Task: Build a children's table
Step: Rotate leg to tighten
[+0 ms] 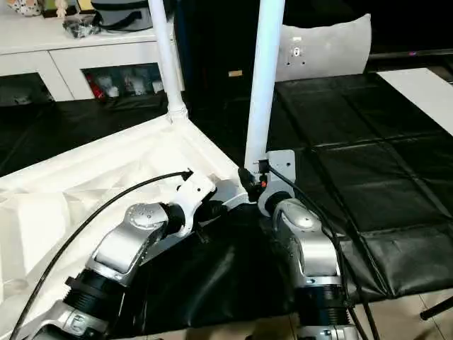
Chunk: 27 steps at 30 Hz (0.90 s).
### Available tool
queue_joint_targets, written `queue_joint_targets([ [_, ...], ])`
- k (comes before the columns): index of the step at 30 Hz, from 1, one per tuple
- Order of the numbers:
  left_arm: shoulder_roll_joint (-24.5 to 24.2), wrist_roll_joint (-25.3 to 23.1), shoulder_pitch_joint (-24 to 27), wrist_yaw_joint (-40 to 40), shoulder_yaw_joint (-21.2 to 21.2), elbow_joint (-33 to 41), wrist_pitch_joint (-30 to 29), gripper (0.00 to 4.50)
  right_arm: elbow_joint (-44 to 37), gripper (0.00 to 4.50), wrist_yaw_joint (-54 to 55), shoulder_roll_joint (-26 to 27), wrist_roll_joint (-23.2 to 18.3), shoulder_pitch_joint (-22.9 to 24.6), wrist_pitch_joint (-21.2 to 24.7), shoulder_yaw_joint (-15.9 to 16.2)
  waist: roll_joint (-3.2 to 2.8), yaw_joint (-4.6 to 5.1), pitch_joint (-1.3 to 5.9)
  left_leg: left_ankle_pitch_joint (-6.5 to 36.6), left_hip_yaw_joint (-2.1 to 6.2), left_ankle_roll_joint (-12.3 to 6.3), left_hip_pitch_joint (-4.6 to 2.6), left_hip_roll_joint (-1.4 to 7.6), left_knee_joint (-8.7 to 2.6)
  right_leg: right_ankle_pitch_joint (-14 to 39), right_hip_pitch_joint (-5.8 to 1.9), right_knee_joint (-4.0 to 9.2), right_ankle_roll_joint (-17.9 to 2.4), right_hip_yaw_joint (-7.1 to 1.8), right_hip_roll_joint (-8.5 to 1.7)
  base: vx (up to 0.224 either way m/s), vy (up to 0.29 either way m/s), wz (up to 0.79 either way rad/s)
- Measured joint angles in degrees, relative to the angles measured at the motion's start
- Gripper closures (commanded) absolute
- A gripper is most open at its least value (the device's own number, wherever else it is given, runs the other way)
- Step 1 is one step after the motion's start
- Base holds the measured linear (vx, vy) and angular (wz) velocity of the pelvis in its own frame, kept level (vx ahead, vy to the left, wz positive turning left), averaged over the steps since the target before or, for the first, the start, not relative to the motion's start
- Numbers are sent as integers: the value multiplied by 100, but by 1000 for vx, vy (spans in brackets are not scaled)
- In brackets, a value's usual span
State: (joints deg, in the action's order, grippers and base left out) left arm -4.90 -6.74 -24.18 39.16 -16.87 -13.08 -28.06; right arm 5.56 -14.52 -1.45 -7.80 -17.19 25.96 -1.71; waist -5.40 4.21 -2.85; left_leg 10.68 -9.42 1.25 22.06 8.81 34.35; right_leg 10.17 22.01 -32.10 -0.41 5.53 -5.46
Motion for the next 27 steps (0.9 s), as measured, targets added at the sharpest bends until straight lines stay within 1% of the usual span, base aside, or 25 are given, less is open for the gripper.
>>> queue_joint_targets([
  [1,-106,39,0,101,-3,2,63,450,-62,173,-126,3,-140,63,-36,-5,-2,-4,2,0,-1,0,-1,3,-3,-25,3,-1,-1,1,1,0,0,0],
  [3,-269,85,-2,305,-3,3,197,450,-178,156,-328,-33,-289,163,-48,-6,-3,-28,2,0,-1,1,-1,8,-5,-87,5,-4,23,1,2,0,0,0],
  [4,-369,99,-10,398,2,2,257,450,-241,138,-460,-78,-367,211,-45,-6,-5,-51,3,0,0,1,-1,15,-10,-102,10,-8,33,3,7,0,0,0],
  [6,-530,112,-60,609,-11,-64,433,450,-354,125,-806,-291,-495,332,-65,3,-5,-125,3,0,-1,3,4,22,-22,-102,23,-18,33,5,13,0,0,0],
  [7,-711,181,-138,870,-50,-193,657,450,-462,113,-1169,-514,-590,476,-123,54,-3,-178,2,0,-2,4,9,25,-29,-102,31,-27,34,6,16,0,0,0],
  [9,-903,221,-220,1105,-46,-352,921,450,-497,93,-1574,-788,-638,631,-149,109,-2,-276,2,0,-7,4,13,27,-31,-105,48,-56,27,3,15,0,0,0],
  [10,-1072,271,-314,1346,-49,-492,1118,450,-510,93,-1871,-990,-676,693,-182,118,-2,-330,1,0,-15,4,29,28,-31,-100,79,-75,27,-3,14,0,0,0],
  [11,-1168,285,-350,1466,-41,-545,1204,450,-527,88,-2015,-1070,-715,719,-183,157,-2,-365,2,-2,-18,2,40,28,-30,-96,97,-88,26,-5,12,0,0,0],
  [12,-1224,284,-372,1542,-41,-589,1275,450,-531,80,-2117,-1157,-742,739,-186,161,-2,-394,2,-7,-20,-7,41,29,-29,-93,102,-94,23,-6,12,0,0,0],
  [13,-1321,285,-436,1770,-62,-694,1442,450,-546,57,-2364,-1309,-777,791,-216,189,-3,-461,2,-18,-26,-24,41,33,-26,-92,105,-97,21,-6,12,0,0,0],
  [14,-1419,309,-488,1963,-106,-774,1572,450,-555,51,-2568,-1492,-811,806,-250,240,-5,-504,3,-18,-26,-25,44,33,-24,-92,107,-97,21,-6,12,0,0,0],
  [16,-1583,405,-528,2343,-122,-907,1751,450,-566,38,-2936,-1801,-837,811,-291,234,-5,-588,3,-18,-34,-24,41,33,-17,-94,105,-98,18,-13,10,0,0,0],
  [19,-1785,554,-604,2925,-154,-1141,1992,450,-614,7,-3476,-2166,-920,809,-307,281,-5,-650,3,-1,-41,5,31,34,-10,-98,98,-101,13,-17,8,0,0,0],
  [23,-1939,662,-791,3516,-236,-1518,2308,450,-646,2,-4252,-2532,-1053,703,-411,482,-3,-713,2,-2,-48,6,20,41,-2,-107,89,-107,3,-18,8,0,0,0],
  [26,-2021,696,-866,3885,-327,-1726,2573,450,-657,2,-4917,-2845,-1254,570,-411,612,-2,-804,2,-2,-54,6,14,50,7,-109,77,-112,1,-15,8,0,0,0],
  [27,-2031,697,-880,3955,-336,-1764,2628,450,-657,29,-5026,-2866,-1279,545,-411,629,-1,-835,2,-2,-57,6,14,53,9,-109,75,-113,1,-15,8,0,0,0],
])
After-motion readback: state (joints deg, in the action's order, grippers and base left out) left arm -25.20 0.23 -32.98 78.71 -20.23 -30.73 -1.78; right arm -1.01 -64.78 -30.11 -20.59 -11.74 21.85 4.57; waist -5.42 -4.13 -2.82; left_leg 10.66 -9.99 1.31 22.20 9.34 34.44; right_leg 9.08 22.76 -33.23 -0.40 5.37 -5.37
